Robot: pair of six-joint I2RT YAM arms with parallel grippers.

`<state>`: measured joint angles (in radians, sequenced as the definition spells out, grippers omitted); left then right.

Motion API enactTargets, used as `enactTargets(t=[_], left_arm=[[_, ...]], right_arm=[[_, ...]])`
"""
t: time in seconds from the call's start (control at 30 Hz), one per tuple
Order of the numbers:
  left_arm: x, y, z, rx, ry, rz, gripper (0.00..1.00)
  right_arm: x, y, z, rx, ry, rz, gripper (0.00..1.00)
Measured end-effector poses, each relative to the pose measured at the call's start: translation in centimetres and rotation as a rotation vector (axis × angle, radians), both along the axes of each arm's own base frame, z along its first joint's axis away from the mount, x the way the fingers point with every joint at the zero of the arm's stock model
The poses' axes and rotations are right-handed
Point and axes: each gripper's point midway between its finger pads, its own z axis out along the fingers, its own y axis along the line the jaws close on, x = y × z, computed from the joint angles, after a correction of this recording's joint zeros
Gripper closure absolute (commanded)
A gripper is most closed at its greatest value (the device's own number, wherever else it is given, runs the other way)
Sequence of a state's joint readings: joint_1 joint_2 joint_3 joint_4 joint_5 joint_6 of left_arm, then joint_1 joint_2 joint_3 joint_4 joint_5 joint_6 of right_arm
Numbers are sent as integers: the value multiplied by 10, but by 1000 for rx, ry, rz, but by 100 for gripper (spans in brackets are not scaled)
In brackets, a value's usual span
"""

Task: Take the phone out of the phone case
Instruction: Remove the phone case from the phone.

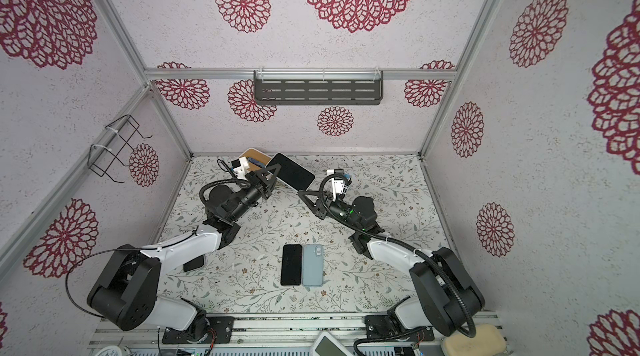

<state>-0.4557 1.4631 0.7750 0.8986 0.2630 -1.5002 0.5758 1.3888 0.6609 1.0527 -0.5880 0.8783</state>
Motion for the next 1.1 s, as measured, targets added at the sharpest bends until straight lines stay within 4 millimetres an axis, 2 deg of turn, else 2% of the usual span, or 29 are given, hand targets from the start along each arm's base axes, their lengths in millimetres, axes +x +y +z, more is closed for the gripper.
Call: enactTargets(t=[0.13,0.37,0.67,0.7,0.83,1.0,1.1], left_arm=[[1,-3,-6,25,77,-7,100],[2,-13,-4,49,137,-35,100],[2,-18,-16,78,199,-36,100],[1,-19,-16,79,199,-37,100],[1,-20,-14,72,189,-41,100],[0,-21,-11,62,165,-48,100],[1,-23,-7,52,142,-57,100]], right_arm=[[-3,-1,-3,-68,-43,-32,84],[-6,-9,-1,-170,-156,-112,84],[-5,-11,-18,-355,-330,-172,86],[-5,-12,-19,-368,-339,-178,84],[-3,-13,-20,-392,-364,-188,59],[-4,-17,-17,-349,-361,-192,43],[-7,-23,-20,-304,-332,-193,40]])
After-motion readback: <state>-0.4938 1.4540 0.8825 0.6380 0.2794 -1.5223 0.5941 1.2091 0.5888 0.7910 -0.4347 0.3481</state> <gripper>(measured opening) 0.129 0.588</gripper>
